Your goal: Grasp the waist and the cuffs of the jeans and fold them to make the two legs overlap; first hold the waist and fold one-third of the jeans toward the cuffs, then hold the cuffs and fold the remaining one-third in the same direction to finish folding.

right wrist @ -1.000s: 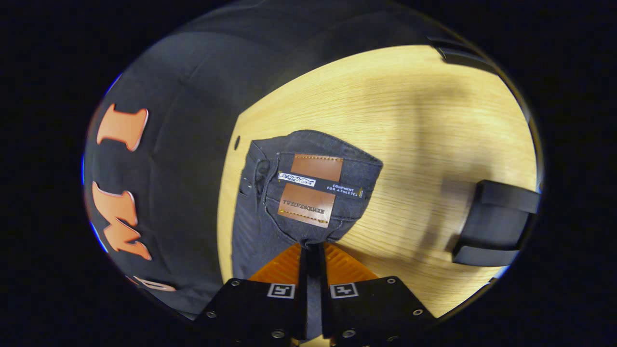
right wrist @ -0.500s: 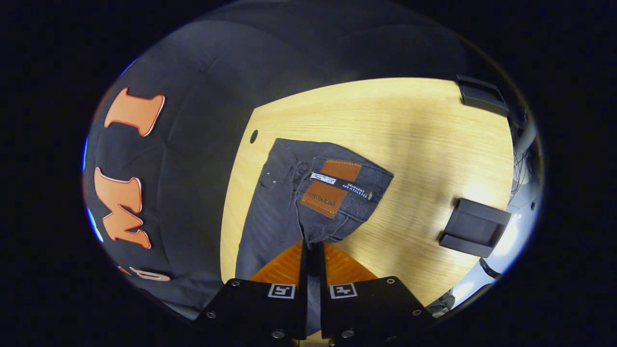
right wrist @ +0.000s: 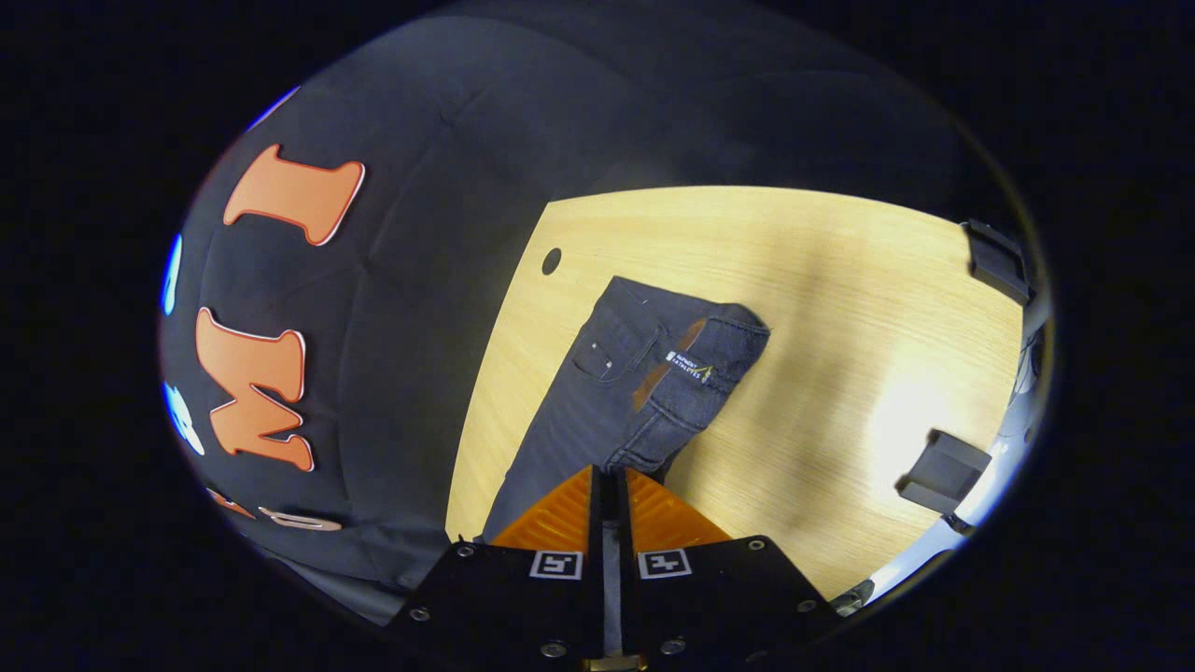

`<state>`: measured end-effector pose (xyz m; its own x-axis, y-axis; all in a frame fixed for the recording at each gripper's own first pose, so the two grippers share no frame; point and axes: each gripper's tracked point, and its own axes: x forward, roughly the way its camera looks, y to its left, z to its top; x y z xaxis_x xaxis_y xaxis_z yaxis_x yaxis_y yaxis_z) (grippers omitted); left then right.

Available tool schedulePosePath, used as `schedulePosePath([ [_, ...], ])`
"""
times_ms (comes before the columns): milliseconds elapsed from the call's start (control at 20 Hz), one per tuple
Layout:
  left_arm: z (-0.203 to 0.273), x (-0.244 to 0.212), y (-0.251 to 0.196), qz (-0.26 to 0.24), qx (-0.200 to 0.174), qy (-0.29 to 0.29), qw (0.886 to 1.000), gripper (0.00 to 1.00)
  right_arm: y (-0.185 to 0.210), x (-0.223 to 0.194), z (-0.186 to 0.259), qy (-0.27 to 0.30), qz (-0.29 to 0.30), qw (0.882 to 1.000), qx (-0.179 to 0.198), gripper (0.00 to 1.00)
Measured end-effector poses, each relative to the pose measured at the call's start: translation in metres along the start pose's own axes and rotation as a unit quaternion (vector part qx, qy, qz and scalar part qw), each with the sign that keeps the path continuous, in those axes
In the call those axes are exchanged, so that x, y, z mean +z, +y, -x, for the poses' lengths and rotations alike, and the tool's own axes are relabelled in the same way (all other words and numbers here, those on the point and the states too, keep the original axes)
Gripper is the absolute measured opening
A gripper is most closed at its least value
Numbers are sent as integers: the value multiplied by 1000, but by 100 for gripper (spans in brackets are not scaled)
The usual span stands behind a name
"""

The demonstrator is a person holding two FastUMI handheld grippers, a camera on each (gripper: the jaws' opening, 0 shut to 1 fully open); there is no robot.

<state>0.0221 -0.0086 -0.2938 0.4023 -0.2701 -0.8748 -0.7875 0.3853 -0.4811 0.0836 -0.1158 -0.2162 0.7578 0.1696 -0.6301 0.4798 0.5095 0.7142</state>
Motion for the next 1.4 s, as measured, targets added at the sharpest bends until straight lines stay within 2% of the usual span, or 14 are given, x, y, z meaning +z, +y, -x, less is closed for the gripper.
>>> schedulePosePath([
  [100, -9, 2, -13, -6, 13, 2, 1000, 3, 11, 5, -15, 3, 1, 1000, 5, 8],
  [250, -24, 14, -26, 1, 55, 11, 998, 2, 29, 14, -38, 14, -8, 1000, 10, 8],
  [400, -36, 32, -35, 3, 131, 20, 991, 2, 43, 22, -65, 21, -12, 1000, 4, 8],
  [650, -82, 78, -90, -8, 179, 37, 983, 2, 66, 44, -120, 20, -14, 1000, -17, 8],
  [850, -116, 96, -142, -15, 195, 40, 980, 6, 88, 70, -150, -6, -2, 1000, -21, 6],
  [950, -131, 107, -166, -35, 195, 35, 979, 17, 100, 64, -151, 6, 18, 1000, -9, 5],
  [1000, -131, 111, -183, -57, 191, 40, 979, 44, 106, 58, -148, 19, 18, 1000, 4, 6],
  [1100, -137, 114, -200, -116, 208, 45, 970, 99, 110, 50, -135, 28, 19, 999, 11, 6],
  [1200, -138, 123, -212, -151, 198, 21, 968, 96, 100, 47, -122, 24, 38, 999, -4, 5],
  [1250, -140, 124, -220, -163, 182, 20, 969, 96, 96, 46, -111, 22, 51, 998, 1, 18],
  [1350, -145, 125, -235, -198, 141, 23, 970, 96, 89, 43, -94, 25, 79, 997, 2, 60],
  [1400, -148, 129, -233, -205, 141, 24, 968, 96, 84, 44, -87, 22, 84, 996, -5, 82],
])
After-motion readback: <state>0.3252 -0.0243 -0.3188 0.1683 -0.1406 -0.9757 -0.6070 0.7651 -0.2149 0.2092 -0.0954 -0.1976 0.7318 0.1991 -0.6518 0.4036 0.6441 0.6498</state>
